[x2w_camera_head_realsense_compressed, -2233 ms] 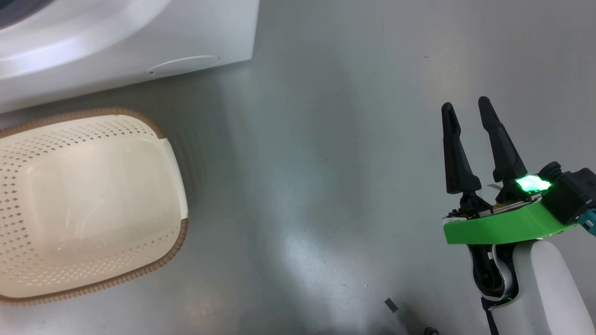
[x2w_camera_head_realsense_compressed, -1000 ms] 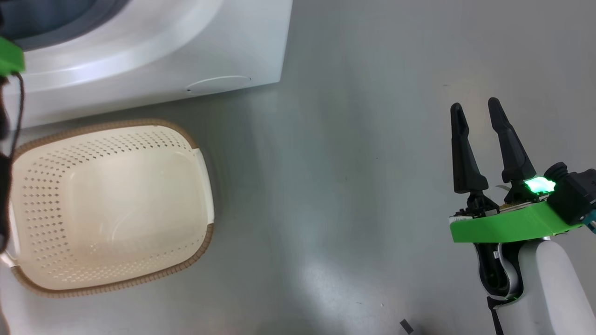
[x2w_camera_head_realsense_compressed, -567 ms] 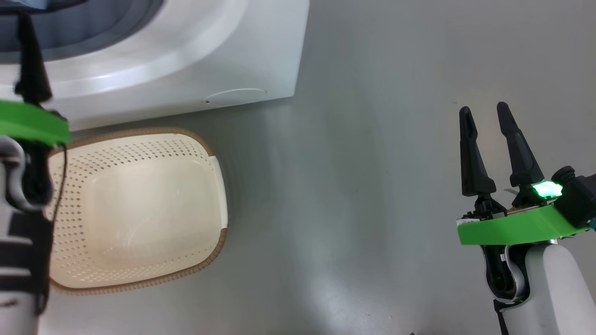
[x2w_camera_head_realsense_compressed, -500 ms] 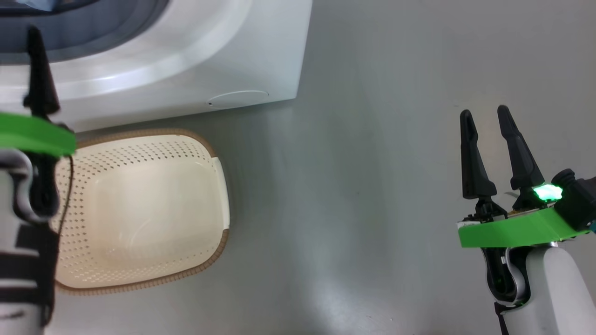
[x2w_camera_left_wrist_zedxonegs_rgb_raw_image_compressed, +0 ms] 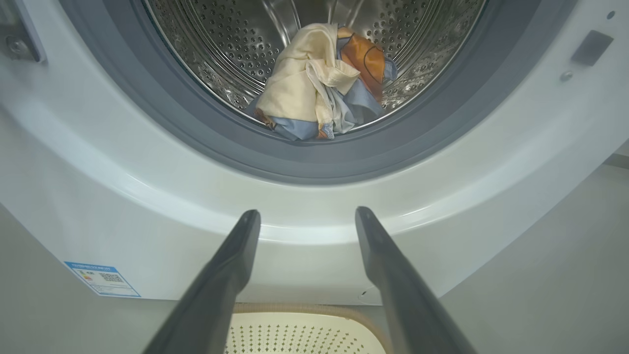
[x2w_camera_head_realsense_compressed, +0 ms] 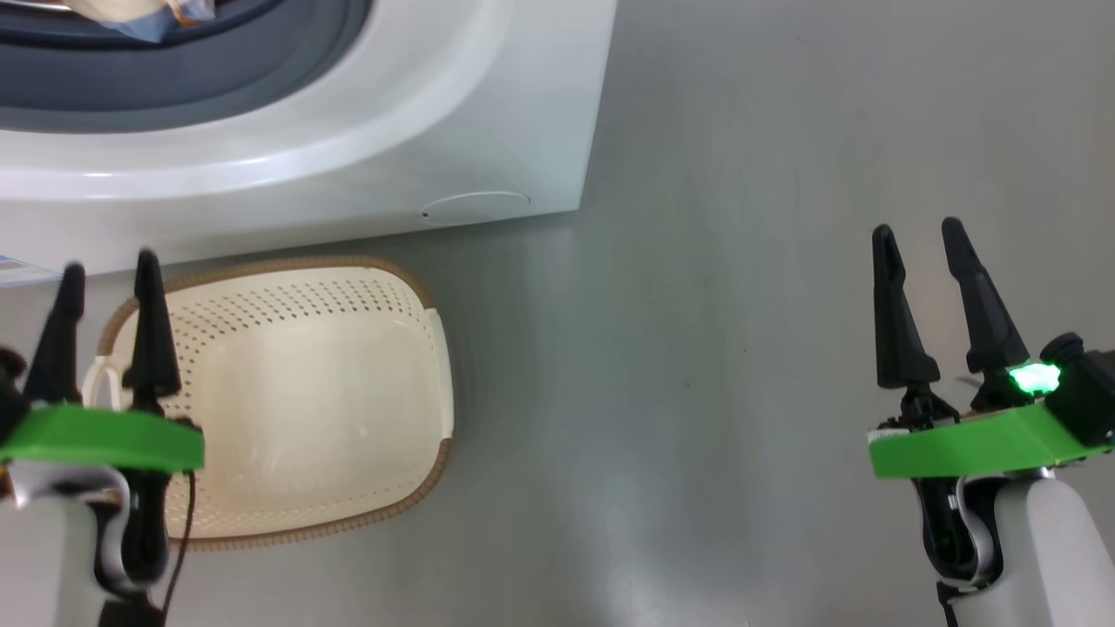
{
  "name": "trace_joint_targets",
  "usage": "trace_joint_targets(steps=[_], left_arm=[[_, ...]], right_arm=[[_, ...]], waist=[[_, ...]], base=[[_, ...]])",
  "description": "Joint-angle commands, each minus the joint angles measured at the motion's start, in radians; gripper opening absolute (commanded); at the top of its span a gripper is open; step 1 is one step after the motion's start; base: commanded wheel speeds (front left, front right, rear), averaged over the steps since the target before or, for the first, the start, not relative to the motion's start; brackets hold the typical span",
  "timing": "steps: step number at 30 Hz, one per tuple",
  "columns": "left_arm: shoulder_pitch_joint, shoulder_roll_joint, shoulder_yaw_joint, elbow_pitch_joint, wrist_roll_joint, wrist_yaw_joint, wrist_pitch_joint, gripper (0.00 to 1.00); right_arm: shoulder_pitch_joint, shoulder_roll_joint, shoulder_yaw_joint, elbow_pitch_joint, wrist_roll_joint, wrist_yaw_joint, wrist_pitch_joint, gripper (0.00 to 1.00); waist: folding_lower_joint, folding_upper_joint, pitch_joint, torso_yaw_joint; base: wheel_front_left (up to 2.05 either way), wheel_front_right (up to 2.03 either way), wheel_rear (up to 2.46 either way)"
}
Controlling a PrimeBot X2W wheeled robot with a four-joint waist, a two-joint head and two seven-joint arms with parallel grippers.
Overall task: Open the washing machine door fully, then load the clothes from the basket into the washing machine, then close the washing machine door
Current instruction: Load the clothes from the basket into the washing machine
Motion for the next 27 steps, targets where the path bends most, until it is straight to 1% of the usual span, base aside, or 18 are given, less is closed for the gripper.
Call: trace_joint_targets(steps=[1, 8, 18, 27], left_arm=[[0.025, 0.032, 0.043, -0.035, 0.014, -0.002, -0.005, 1.0], [0.132, 0.0, 0.065, -0.09, 0.041, -0.002, -0.005, 1.0], [0.245, -0.033, 0.076, -0.137, 0.065, -0.002, -0.005, 1.0], [0.317, -0.05, 0.093, -0.158, 0.074, -0.002, -0.005, 1.0]], right_arm=[[0.033, -0.004, 0.017, -0.02, -0.009, 0.001, -0.005, 1.0], [0.068, -0.012, 0.022, -0.002, -0.001, 0.001, -0.005, 1.0], [0.125, -0.034, 0.034, 0.015, 0.01, 0.001, -0.005, 1.0], [0.183, -0.044, 0.019, 0.017, 0.017, 0.001, -0.005, 1.0]], waist=[[0.0, 0.0, -0.015, 0.009], [0.0, 0.0, -0.089, 0.024], [0.0, 0.0, -0.193, 0.025], [0.0, 0.0, -0.264, 0.032]], base=[[0.0, 0.0, 0.0], [0.0, 0.0, 0.0], [0.0, 0.0, 0.0], [0.0, 0.0, 0.0]])
